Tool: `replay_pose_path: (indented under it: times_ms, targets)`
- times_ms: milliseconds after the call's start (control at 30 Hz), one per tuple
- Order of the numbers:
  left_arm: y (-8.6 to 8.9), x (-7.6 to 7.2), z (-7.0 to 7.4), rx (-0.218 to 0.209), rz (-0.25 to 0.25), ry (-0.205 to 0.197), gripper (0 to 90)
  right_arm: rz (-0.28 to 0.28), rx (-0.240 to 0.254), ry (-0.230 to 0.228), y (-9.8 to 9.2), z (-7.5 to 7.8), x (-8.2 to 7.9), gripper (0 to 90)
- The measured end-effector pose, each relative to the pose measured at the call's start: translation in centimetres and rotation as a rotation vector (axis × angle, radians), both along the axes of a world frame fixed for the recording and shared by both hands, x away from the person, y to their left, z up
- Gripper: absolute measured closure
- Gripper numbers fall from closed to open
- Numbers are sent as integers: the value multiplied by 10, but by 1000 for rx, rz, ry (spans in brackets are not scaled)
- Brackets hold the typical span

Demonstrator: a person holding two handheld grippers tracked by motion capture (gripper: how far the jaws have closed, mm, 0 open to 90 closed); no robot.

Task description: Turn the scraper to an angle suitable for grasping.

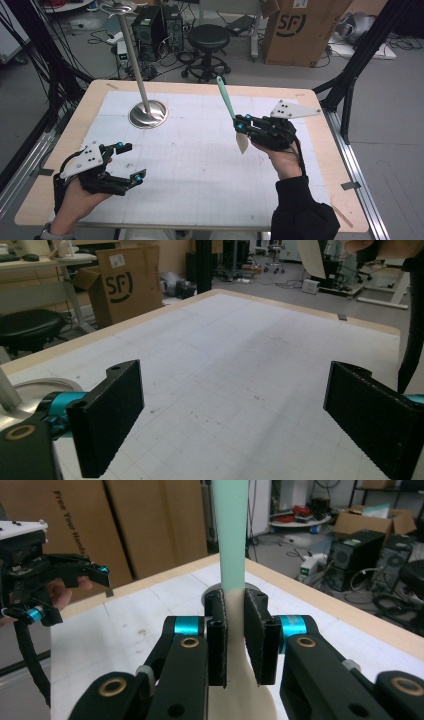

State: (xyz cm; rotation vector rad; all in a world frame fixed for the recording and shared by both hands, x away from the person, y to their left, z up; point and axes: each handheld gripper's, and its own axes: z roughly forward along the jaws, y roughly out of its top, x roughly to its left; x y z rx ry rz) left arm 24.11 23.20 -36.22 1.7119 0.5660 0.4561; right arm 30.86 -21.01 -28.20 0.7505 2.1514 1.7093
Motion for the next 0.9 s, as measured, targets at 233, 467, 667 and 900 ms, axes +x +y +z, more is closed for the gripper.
replay_pose_path:
  times_ms: [233,467,667,900]
  targets:
    - [3,-3,0,9,38,2,96,35,-1,8,8,-3,5,802]
    - [0,3,-1,4,12,1,97,31,-38,9,15,1,12,802]
    - [5,13,-2,-17,14,6,97,29,-49,8,30,5,24,802]
    - [3,21,-6,-22,11,20,97,42,-35,19,51,5,44,802]
